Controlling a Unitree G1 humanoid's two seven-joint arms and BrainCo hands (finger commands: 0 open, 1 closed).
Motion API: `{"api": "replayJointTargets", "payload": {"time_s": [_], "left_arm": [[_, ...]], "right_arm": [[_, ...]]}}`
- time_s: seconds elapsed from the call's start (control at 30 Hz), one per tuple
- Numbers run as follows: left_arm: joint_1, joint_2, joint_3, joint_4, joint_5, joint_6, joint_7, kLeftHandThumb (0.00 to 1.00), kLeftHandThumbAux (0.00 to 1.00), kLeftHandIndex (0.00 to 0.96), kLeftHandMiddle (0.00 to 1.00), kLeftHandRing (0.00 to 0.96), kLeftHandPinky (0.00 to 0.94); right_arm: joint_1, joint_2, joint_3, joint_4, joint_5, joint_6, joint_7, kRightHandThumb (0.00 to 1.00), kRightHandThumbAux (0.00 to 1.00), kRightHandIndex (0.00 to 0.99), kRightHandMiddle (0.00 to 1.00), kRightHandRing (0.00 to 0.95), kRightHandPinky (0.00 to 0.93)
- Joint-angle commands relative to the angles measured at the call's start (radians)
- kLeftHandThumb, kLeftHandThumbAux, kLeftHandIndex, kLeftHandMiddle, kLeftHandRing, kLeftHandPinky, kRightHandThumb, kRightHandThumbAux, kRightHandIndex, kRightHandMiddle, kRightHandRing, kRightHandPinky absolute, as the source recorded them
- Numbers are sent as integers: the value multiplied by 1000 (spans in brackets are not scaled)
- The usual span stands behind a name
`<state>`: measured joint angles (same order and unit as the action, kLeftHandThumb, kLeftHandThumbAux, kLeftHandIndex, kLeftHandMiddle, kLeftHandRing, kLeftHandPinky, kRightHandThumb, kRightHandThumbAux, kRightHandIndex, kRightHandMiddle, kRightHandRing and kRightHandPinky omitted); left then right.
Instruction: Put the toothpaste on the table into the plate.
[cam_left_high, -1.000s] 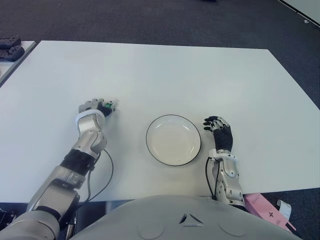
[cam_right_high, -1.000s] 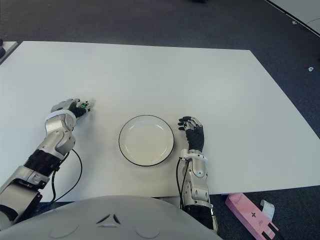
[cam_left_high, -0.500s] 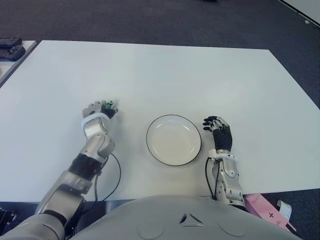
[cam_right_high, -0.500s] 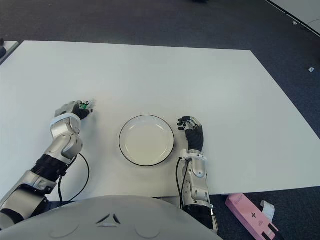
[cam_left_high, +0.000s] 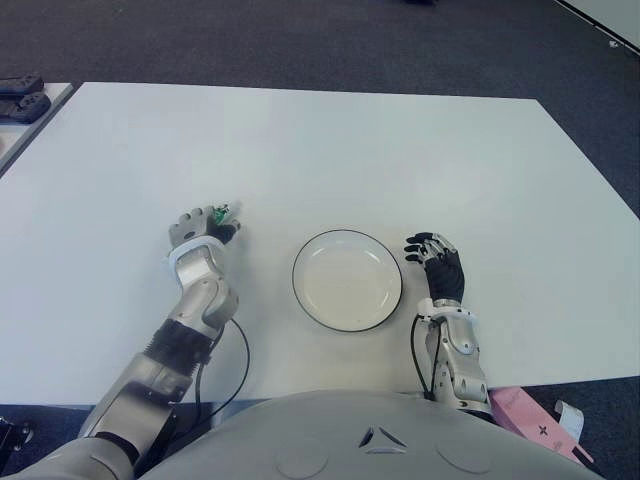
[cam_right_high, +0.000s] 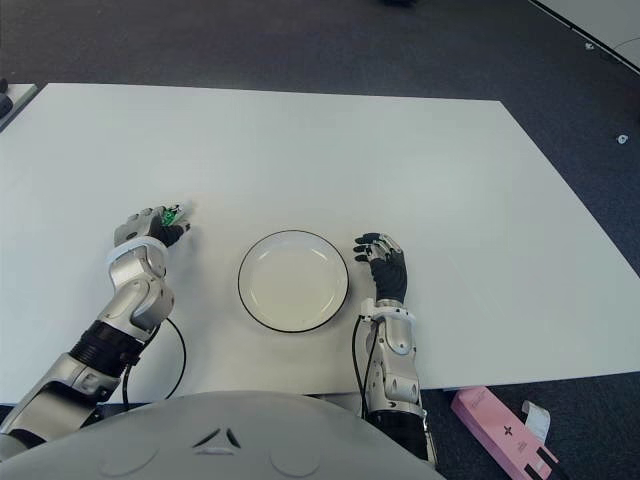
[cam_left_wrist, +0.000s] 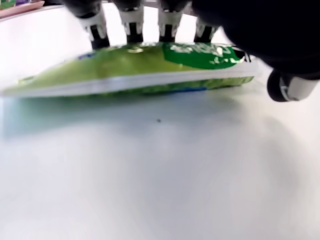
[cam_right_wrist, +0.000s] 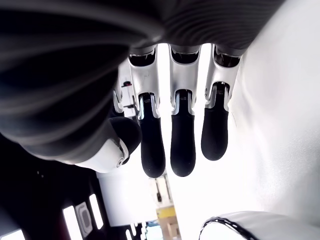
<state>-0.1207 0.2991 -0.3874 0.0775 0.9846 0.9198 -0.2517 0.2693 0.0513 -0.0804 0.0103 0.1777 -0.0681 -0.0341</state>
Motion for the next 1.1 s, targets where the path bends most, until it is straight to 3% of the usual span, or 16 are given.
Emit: {"api": "replayJointTargets", "payload": {"time_s": [0.03, 0.33, 0.63, 0.8, 0.93, 1.1], "left_arm": [[68, -38, -29, 13, -28, 21, -1, 430, 227, 46, 19, 0, 37], [105, -103, 6, -1, -55, 43, 85, 478, 228, 3, 42, 3, 50], [131, -153, 43, 36, -78, 22, 186, 508, 226, 0, 65, 25, 71], [132, -147, 31, 61, -70, 7, 202, 493, 216, 28, 92, 50, 112], [133, -135, 18, 71, -62, -3, 200, 469, 215, 46, 92, 34, 64], [141, -135, 18, 62, -65, 0, 206, 476, 228, 40, 83, 20, 71]], "right_arm": [[30, 2, -10, 19, 8, 45, 8, 709, 723, 427, 491, 497, 504], [37, -1, -17, 14, 4, 35, 28, 708, 723, 428, 491, 494, 503], [43, -3, -21, 8, 3, 35, 37, 709, 722, 428, 495, 497, 506], [44, -4, -22, 3, 2, 40, 37, 709, 722, 428, 494, 496, 505], [46, -3, -22, -2, -2, 44, 33, 709, 722, 428, 492, 494, 506], [50, 0, -20, -8, -7, 47, 26, 709, 723, 428, 490, 494, 504]]}}
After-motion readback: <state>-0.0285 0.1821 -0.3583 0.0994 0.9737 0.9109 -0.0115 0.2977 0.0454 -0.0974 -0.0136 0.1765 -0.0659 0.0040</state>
